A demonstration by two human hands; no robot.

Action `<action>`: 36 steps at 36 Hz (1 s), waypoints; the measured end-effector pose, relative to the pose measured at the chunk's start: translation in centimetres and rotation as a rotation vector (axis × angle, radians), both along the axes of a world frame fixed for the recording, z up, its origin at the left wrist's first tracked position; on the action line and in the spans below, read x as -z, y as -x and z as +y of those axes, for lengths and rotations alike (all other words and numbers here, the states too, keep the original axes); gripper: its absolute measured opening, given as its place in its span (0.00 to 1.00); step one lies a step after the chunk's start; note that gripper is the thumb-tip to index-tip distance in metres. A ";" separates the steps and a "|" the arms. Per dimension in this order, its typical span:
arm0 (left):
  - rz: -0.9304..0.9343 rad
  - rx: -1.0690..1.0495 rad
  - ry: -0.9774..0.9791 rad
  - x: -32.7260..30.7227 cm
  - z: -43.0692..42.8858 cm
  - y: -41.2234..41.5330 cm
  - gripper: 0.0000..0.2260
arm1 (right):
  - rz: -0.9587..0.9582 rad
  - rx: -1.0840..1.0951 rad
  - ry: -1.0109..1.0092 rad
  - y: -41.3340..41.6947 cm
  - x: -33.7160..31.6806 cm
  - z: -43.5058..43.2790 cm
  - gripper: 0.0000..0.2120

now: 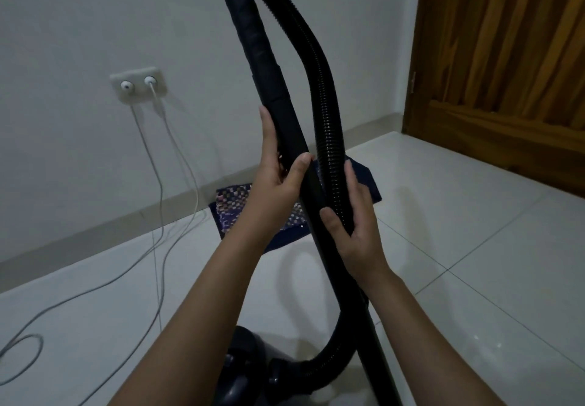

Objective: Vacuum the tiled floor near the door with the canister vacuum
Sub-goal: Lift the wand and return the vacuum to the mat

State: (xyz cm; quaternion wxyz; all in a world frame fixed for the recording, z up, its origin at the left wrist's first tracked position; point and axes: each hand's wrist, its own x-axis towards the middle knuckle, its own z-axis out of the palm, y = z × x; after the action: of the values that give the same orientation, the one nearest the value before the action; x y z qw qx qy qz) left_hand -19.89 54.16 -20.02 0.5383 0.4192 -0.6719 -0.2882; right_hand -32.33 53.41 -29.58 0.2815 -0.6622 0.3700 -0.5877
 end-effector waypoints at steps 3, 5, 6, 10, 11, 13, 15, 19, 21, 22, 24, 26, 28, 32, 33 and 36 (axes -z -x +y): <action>-0.005 0.031 -0.015 0.2 0.0 0.0 0.36 | 0.051 -0.002 0.026 0.3 0.0 0.3 0.43; -0.005 0.039 -0.027 0.4 0.1 -0.2 0.36 | 0.079 -0.001 0.032 0.4 0.0 0.5 0.48; -0.005 0.040 -0.034 0.5 0.2 -0.4 0.36 | 0.085 0.003 0.035 0.5 0.0 0.5 0.49; -0.018 0.035 -0.048 1.0 0.5 -1.0 0.37 | 0.144 0.018 0.027 0.0 -0.2 0.7 0.52; -0.017 0.034 -0.049 1.0 0.5 -1.2 0.37 | 0.157 0.014 0.018 -0.2 -0.3 0.7 0.53; -0.013 0.027 -0.053 0.9 0.7 -1.6 0.37 | 0.175 0.012 0.007 -0.6 -0.5 0.6 0.54; -0.006 0.020 -0.058 0.7 0.8 -1.9 0.37 | 0.184 0.015 0.007 -1.1 -0.7 0.6 0.55; 0.003 0.015 -0.060 0.2 1.0 -2.6 0.36 | 0.210 0.082 0.039 -2.2 -1.2 0.6 0.53; 0.012 0.012 -0.057 0.0 1.0 -3.0 0.36 | 0.229 0.129 0.054 -3.0 -1.3 0.7 0.52; 0.020 0.012 -0.058 -0.1 1.0 -3.2 0.36 | 0.238 0.150 0.057 -3.4 -1.4 0.7 0.52; 0.031 0.017 -0.062 -0.3 1.0 -3.4 0.36 | 0.252 0.202 0.060 -4.1 -1.6 0.8 0.51; 0.035 0.017 -0.063 -0.4 1.0 -3.6 0.36 | 0.262 0.246 0.058 -4.7 -1.7 0.9 0.50; 0.046 0.015 -0.062 -0.4 1.0 -3.9 0.36 | 0.264 0.270 0.057 -5.2 -1.8 1.0 0.49; 0.068 0.006 -0.065 -0.5 1.3 -4.3 0.36 | 0.250 0.284 0.078 -5.5 -1.7 1.1 0.48; 0.075 -0.003 -0.066 -0.6 1.4 -4.5 0.36 | 0.248 0.286 0.082 -5.6 -1.7 1.1 0.48; 0.076 -0.033 -0.069 -0.5 1.4 -4.8 0.35 | 0.240 0.285 0.093 -5.9 -1.6 1.1 0.47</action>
State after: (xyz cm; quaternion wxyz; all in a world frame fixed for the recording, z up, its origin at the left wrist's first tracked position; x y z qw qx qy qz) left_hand -15.12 55.61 -19.52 0.5535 0.4375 -0.6333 -0.3181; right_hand -26.46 54.47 -27.95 0.1181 -0.6808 0.4635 -0.5548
